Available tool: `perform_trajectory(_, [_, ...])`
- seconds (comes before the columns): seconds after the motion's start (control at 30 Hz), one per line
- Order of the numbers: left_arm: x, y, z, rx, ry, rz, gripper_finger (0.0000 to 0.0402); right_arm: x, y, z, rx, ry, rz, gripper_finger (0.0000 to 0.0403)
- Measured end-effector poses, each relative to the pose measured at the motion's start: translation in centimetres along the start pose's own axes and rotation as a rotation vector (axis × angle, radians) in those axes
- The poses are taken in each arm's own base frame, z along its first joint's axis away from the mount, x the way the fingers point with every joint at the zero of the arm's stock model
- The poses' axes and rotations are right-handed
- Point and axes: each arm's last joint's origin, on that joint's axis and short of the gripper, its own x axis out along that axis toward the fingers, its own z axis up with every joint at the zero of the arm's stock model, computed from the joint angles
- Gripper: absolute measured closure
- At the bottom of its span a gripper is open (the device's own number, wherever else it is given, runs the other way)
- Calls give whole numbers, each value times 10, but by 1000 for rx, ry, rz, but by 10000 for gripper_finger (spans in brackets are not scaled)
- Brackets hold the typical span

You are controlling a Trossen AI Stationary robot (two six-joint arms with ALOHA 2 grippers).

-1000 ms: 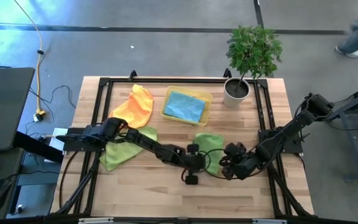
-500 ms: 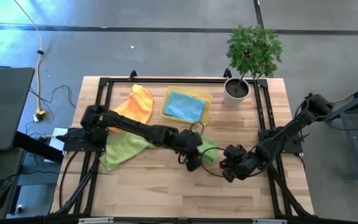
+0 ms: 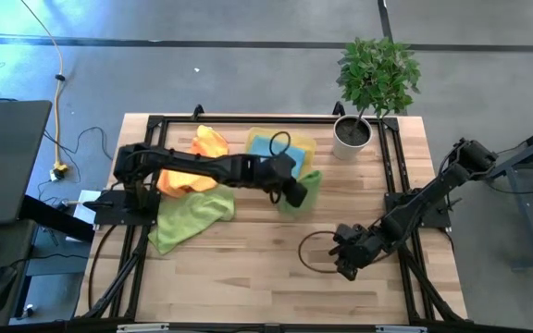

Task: Fold microfiber towels
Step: Put the folded green microfiber towel into the yellow bin

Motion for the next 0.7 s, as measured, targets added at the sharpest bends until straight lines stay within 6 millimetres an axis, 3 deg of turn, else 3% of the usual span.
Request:
perform_trajectory(0.4, [7,19,41,-102,-290,35,399,0,-1,2,0,-65,-26,254])
perform_trajectory(0.7, [21,50,41,-95,-301,303,399,0,-2,4,-10,-126,-51,254])
